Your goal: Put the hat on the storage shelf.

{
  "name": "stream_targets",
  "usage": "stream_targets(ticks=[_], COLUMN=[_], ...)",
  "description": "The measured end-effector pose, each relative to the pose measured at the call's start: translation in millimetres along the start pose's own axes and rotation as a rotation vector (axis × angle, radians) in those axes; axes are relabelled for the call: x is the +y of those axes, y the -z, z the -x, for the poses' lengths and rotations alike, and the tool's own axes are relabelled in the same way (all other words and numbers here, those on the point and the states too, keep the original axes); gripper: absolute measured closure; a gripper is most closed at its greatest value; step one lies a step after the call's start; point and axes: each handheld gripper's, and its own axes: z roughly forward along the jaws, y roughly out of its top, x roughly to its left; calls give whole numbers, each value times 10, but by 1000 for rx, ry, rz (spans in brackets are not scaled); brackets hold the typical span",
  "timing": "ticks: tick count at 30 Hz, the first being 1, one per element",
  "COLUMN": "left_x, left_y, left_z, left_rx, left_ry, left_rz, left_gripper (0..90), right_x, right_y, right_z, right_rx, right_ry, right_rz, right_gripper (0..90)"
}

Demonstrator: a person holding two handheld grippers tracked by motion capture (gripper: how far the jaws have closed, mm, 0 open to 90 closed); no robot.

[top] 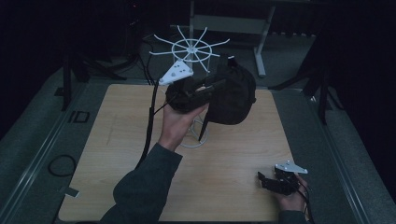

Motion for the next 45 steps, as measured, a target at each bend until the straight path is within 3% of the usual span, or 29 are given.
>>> stream_targets(ticks=[7, 15, 45], left_x=[15, 17, -76], left_y=[52, 94, 200], left_z=[46, 27, -36], left_rx=[30, 47, 75], left_ry=[-30, -23, -4], left_rz=[8, 3, -65], left_gripper=[515, 437, 447], right_x=[0, 0, 0], right_y=[0, 0, 0], right_z=[0, 0, 0], right_rx=[0, 0, 1], right_ry=[0, 0, 0], right_rz=[-1, -1, 0], right_gripper=[221, 221, 219])
